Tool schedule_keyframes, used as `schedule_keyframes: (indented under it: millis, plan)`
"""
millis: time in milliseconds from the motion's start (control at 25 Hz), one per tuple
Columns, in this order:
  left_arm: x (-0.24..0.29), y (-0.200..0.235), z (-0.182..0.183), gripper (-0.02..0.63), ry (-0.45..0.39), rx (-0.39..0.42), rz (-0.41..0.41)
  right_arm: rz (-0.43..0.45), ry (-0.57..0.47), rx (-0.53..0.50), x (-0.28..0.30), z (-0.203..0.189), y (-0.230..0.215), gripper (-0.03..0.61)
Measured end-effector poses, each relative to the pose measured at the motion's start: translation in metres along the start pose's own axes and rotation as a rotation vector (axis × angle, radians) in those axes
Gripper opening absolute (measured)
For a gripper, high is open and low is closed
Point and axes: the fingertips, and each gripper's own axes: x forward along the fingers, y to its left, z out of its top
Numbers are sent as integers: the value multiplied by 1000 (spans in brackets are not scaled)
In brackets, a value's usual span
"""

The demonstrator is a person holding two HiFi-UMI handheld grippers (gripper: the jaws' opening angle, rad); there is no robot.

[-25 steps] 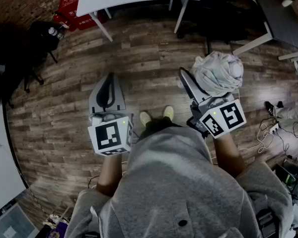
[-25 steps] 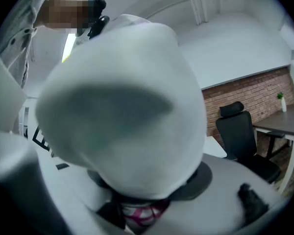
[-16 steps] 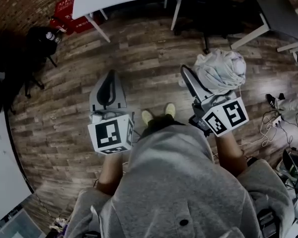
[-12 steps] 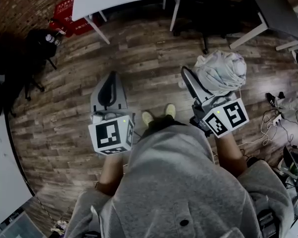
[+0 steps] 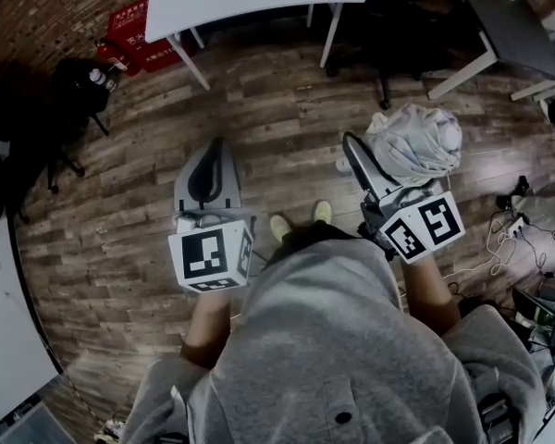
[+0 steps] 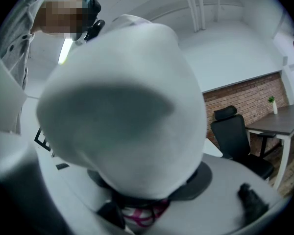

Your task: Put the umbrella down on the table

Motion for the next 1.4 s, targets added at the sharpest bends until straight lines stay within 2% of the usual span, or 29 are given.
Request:
schedule_keyframes:
  millis: [280, 560, 920, 1400]
  plan:
    - [-9, 15, -5, 21, -6, -20, -6, 23, 10, -28, 9, -5, 24, 259]
    - [-4, 21, -5, 21, -10, -10, -14, 28, 4, -34, 18, -7, 28, 259]
    - [29, 29, 2, 21, -2, 5, 2, 42, 0, -26, 53, -5, 4, 259]
    - [101, 48, 4, 21, 25, 3, 34, 56, 18, -12, 116, -8, -47, 259]
